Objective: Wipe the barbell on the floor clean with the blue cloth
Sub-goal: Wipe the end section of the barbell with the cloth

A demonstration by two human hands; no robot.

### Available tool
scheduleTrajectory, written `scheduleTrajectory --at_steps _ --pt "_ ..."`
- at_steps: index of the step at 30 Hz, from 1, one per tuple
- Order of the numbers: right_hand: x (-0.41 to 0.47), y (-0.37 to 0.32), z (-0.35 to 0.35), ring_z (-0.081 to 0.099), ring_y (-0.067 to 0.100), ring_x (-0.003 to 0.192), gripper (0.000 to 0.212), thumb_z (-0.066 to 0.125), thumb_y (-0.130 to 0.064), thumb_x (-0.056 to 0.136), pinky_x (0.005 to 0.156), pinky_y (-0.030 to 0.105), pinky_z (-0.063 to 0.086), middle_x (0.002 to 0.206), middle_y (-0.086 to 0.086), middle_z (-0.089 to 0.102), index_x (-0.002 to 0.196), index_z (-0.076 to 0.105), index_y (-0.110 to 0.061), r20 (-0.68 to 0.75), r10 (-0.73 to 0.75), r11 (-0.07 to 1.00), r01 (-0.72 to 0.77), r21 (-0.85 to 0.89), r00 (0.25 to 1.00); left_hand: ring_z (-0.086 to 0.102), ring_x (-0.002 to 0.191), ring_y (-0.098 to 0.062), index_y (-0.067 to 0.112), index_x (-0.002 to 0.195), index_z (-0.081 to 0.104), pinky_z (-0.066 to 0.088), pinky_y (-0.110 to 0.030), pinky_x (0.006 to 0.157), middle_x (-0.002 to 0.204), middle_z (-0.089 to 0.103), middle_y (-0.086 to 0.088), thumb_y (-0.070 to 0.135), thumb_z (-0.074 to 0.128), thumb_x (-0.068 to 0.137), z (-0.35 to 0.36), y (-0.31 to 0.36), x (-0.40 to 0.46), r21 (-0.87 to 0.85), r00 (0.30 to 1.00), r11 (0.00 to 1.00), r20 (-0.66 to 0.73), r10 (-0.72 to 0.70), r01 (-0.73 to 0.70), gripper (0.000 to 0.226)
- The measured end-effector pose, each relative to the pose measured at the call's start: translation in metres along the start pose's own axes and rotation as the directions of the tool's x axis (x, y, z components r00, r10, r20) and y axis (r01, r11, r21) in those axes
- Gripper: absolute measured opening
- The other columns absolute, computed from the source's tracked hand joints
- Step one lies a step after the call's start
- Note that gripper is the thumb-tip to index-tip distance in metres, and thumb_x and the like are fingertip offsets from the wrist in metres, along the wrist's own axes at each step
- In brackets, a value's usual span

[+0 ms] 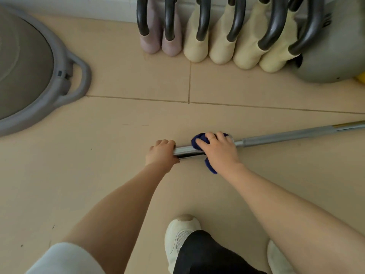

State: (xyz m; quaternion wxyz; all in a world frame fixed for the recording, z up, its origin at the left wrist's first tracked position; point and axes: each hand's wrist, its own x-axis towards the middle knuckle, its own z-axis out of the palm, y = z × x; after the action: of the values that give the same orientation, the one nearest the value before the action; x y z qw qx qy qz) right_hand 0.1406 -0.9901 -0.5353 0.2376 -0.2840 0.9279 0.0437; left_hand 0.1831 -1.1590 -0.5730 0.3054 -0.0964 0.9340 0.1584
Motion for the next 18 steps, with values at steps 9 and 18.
scheduleTrajectory --at_steps 9,18 --pt "-0.023 0.094 0.008 0.041 0.036 0.108 0.04 0.049 -0.007 0.086 0.078 0.044 0.046 0.124 0.012 0.049 0.123 0.055 -0.018 -0.137 0.517 0.827 -0.452 0.333 0.845 0.032 0.134 -0.025 0.01 0.146 0.013 0.031 -0.035 0.106 0.144 0.035 -0.006 0.027 0.057 0.088 -0.006 0.078 0.01 0.114 0.966 0.966 -0.083 0.244 -0.234 0.075" --pt "-0.027 0.122 0.036 0.04 0.033 0.113 0.048 0.052 -0.017 0.087 0.088 0.039 0.037 0.134 0.009 0.04 0.134 0.043 -0.024 -0.087 0.322 0.946 -0.317 0.068 0.943 0.06 0.106 -0.024 0.005 0.138 0.038 0.045 -0.031 0.09 0.115 0.062 -0.006 0.022 0.074 0.076 0.022 0.116 0.022 0.305 0.947 0.918 -0.115 0.301 -0.255 0.074"
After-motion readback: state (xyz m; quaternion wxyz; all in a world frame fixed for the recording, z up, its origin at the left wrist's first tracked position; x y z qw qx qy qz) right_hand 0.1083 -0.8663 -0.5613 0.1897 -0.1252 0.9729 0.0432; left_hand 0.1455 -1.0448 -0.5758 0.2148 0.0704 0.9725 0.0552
